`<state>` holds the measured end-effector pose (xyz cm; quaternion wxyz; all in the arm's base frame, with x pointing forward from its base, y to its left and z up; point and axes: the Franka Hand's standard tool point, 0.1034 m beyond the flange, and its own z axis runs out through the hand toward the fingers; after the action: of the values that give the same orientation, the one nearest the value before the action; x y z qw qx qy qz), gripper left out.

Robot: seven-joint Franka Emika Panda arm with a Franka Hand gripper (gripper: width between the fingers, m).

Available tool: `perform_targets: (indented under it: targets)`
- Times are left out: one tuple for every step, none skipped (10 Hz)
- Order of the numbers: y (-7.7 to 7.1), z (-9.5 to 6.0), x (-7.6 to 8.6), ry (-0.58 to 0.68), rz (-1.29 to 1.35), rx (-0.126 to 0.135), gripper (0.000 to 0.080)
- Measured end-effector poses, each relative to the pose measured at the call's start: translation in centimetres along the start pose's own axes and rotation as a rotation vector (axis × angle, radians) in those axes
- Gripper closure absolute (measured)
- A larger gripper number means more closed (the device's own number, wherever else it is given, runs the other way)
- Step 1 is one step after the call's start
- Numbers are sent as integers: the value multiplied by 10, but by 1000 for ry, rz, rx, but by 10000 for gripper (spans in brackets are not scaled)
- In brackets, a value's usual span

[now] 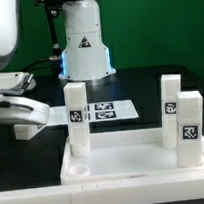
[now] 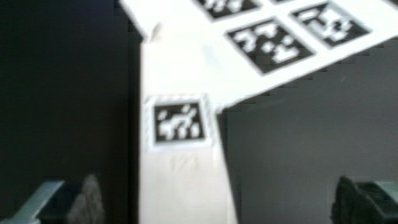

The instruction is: Assemble desk

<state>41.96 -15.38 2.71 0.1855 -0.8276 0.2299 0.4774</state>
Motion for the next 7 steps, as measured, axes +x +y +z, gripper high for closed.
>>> perform_targets:
  targets:
    - [0, -1, 4, 10, -7, -6, 151]
    - [0, -1, 3, 9, -7, -6, 151]
    - [0, 0, 4, 8, -7, -6, 151]
    - [0, 2, 4, 4, 5, 1, 151]
    - [5, 11, 5, -16, 36, 15, 151]
    - [9, 19, 8, -41, 59, 20, 151]
    - [11, 22, 9, -56, 70, 20, 151]
